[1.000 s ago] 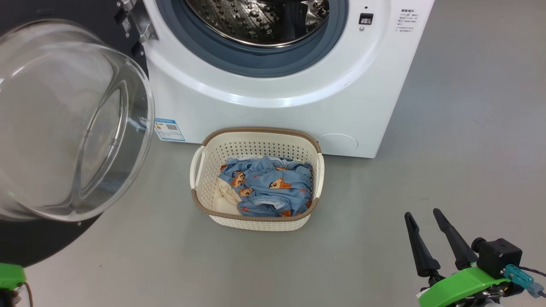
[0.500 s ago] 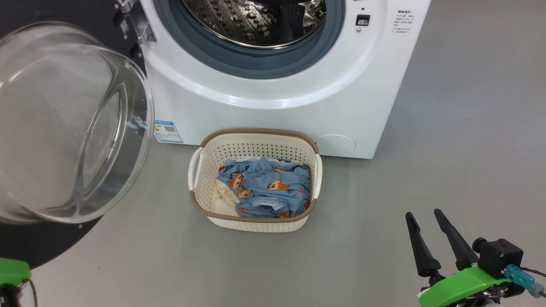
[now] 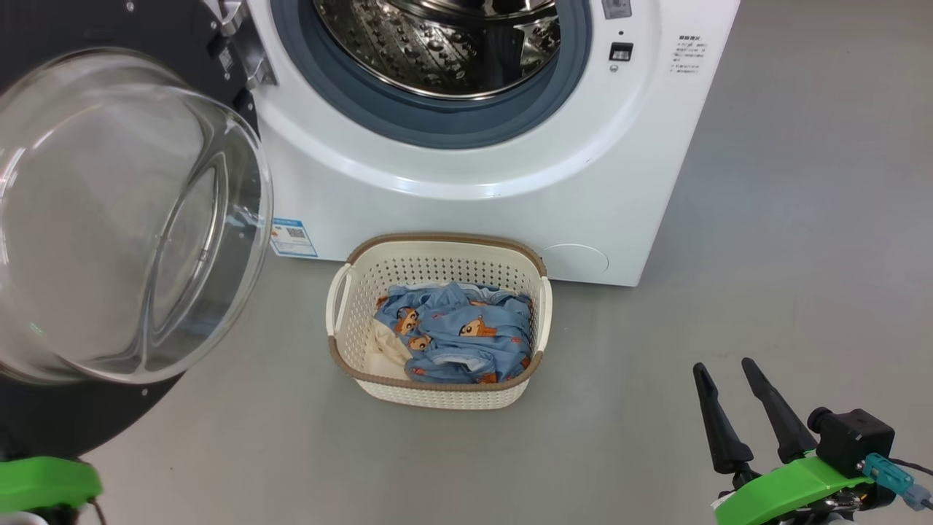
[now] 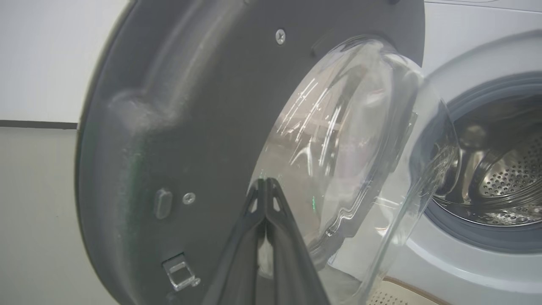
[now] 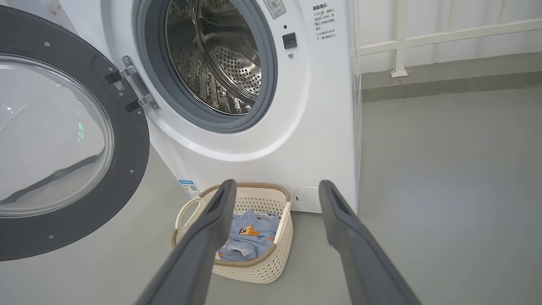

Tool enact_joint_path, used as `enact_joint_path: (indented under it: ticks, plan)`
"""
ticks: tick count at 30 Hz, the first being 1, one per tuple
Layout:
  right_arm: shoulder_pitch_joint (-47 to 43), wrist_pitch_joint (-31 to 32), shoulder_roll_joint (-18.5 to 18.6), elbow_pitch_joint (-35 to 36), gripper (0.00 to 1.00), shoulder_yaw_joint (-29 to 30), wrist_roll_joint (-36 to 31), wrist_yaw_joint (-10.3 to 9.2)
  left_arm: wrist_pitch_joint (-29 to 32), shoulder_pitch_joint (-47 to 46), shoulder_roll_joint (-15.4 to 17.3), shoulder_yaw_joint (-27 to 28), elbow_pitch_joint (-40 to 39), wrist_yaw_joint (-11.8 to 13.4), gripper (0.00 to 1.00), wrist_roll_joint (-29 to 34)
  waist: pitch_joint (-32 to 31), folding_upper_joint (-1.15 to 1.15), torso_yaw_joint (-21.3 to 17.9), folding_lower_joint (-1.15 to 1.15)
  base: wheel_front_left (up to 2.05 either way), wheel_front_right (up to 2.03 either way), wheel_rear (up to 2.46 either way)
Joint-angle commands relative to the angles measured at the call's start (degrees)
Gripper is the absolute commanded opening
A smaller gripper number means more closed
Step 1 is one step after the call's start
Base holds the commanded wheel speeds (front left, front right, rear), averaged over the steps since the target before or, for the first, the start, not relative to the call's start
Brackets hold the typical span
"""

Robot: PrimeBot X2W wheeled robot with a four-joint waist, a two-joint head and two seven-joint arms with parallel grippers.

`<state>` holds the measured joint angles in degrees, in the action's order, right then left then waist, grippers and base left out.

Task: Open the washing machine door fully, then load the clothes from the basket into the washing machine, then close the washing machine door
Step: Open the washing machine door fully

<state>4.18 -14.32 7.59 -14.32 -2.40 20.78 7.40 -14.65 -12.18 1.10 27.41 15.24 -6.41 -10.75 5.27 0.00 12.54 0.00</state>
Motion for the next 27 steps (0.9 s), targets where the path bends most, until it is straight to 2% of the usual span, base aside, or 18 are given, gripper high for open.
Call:
enact_joint_path:
  ticks: [1, 2, 3, 4, 12, 23, 27]
  plan:
    - [0.7, -0.7, 0.2, 1.2, 1.0, -1.3, 0.4, 0.09, -0.3, 0.5, 1.8, 0.3, -2.2, -0.2, 0.0, 0.0, -0.2, 0.0, -0.1, 0.0, 0.0, 0.0, 0.0]
    - [0.6, -0.7, 0.2, 1.2, 1.0, -1.4, 0.4, 0.09, -0.3, 1.1, 1.8, -0.9, -2.8, 0.0, 0.21, -0.4, -0.4, 0.0, -0.2, 0.0, 0.0, 0.0, 0.0]
    - [0.5, -0.7, 0.2, 1.2, 1.0, -1.4, 0.4, 0.09, -0.3, 1.7, 1.8, -2.1, -3.5, 0.4, 0.48, -1.2, -0.6, 0.0, -0.3, 0.0, 0.0, 0.0, 0.0]
    - [0.5, -0.7, 0.3, 1.2, 1.0, -1.5, 0.5, 0.09, -0.3, 2.4, 1.8, -3.4, -4.3, 0.8, 1.0, -1.6, -0.7, 0.0, -0.4, 0.0, 0.0, 0.0, 0.0]
    - [0.1, -0.7, 0.2, 2.0, 1.0, -1.9, 0.2, 0.09, -0.3, 6.3, 1.8, -11.5, -8.1, 2.9, 1.0, -3.6, -1.8, 0.0, -2.4, 0.0, 0.0, 0.0, 0.0]
    - [-0.8, -0.7, 0.0, 4.5, 1.0, -2.6, -1.4, 0.09, -0.3, 9.7, 1.8, -18.2, -9.3, 2.9, 1.0, -3.3, -2.8, 0.0, -7.1, 0.0, 0.0, 0.0, 0.0]
    - [-1.0, -0.7, 0.2, 5.3, 1.0, -3.1, -1.9, 0.09, -0.3, 10.1, 1.8, -19.8, -9.4, 2.0, 1.0, -2.3, -2.8, 0.0, -8.9, 0.0, 0.0, 0.0, 0.0]
